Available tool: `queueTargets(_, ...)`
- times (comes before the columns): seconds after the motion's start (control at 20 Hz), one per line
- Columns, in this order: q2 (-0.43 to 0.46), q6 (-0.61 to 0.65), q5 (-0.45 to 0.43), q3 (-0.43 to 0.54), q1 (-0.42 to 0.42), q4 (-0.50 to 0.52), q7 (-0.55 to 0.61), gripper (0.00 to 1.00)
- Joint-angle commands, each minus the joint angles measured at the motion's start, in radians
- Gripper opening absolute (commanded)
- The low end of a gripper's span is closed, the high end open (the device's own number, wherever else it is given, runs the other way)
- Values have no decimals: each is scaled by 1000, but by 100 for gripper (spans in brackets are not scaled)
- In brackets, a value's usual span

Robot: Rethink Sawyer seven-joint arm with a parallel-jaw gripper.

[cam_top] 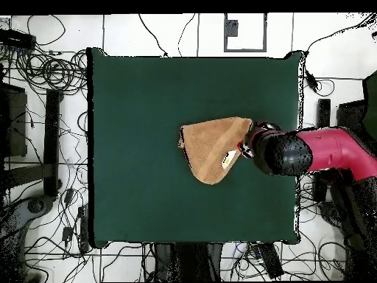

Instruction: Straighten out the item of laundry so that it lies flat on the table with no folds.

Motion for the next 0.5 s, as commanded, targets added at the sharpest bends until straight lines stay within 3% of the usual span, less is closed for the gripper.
queueTargets(0.05,-51,223,52,79,0,50,-490,0)
queueTargets(0.5,-112,297,114,158,-78,55,-604,0)
